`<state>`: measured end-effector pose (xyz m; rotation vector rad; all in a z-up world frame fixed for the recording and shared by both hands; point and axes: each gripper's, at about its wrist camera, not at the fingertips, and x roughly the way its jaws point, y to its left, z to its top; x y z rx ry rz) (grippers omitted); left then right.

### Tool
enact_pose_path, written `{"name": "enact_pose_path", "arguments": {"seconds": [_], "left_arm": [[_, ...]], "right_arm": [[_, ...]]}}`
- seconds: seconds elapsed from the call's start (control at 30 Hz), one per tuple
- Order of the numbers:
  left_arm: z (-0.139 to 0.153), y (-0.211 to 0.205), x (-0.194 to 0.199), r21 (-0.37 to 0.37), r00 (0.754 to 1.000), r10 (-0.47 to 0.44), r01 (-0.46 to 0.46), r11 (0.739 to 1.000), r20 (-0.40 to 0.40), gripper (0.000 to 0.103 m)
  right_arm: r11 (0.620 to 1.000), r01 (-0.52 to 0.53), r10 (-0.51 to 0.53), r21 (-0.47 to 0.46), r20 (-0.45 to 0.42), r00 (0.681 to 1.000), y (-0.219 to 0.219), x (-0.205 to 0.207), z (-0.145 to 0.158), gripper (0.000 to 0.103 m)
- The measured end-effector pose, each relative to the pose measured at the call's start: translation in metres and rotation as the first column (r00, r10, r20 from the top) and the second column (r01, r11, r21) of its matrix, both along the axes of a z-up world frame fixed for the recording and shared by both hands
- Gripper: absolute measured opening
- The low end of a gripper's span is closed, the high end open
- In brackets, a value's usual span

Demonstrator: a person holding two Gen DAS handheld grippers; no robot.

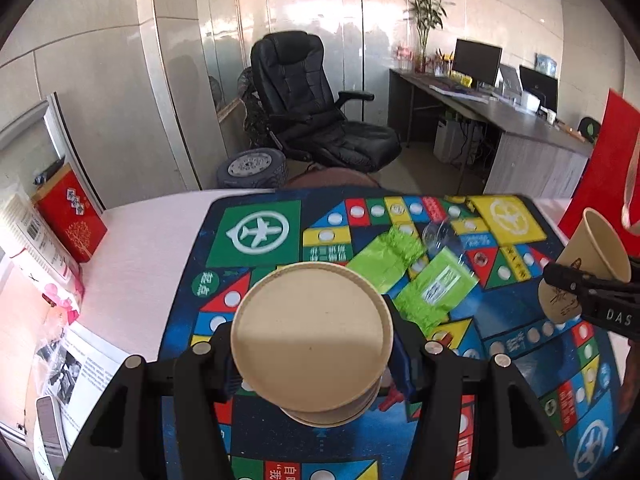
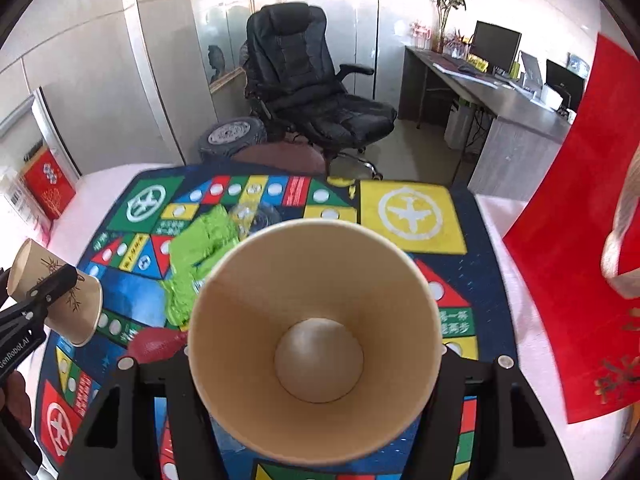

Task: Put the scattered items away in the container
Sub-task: 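Lift both held paper cups off the mat toward the red gift bag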

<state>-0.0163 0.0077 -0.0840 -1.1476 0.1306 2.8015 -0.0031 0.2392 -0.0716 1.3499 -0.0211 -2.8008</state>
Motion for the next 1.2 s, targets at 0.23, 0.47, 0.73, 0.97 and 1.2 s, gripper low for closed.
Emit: {"name": "enact_pose_path", "arguments": {"seconds": [0.23,0.47,0.73,0.97,1.2], "left_arm": [[0.068,-0.004,0.01,0.055,0.997,-0.026,0.03,0.998,-0.068,0.062],[0.134,0.001,0.035,0.068,0.988,-0.07,0.08,0.994,-0.137,0.062],[0.161,0.036,0.06,0.033,0.974,-0.14,0.148,0.989,-0.177,0.062],[0.17,0.105,0.064,0.028,0.966,-0.199,0.206,0.978,-0.163,0.062],[0.177,0.185,0.072,0.054,0.959,-0.257,0.264,0.963,-0.117,0.062]], "right_arm": [[1.0,0.005,-0.006,-0.018,-0.077,0.997,0.002,0.016,0.061,0.066],[0.999,-0.008,0.0,-0.05,-0.159,0.987,0.005,0.046,0.127,0.066],[0.998,-0.011,-0.002,-0.063,-0.2,0.98,0.025,0.081,0.163,0.066],[0.997,0.011,-0.027,-0.078,-0.199,0.98,0.081,0.103,0.179,0.066],[0.995,0.057,-0.07,-0.08,-0.161,0.984,0.144,0.137,0.189,0.067]]}}
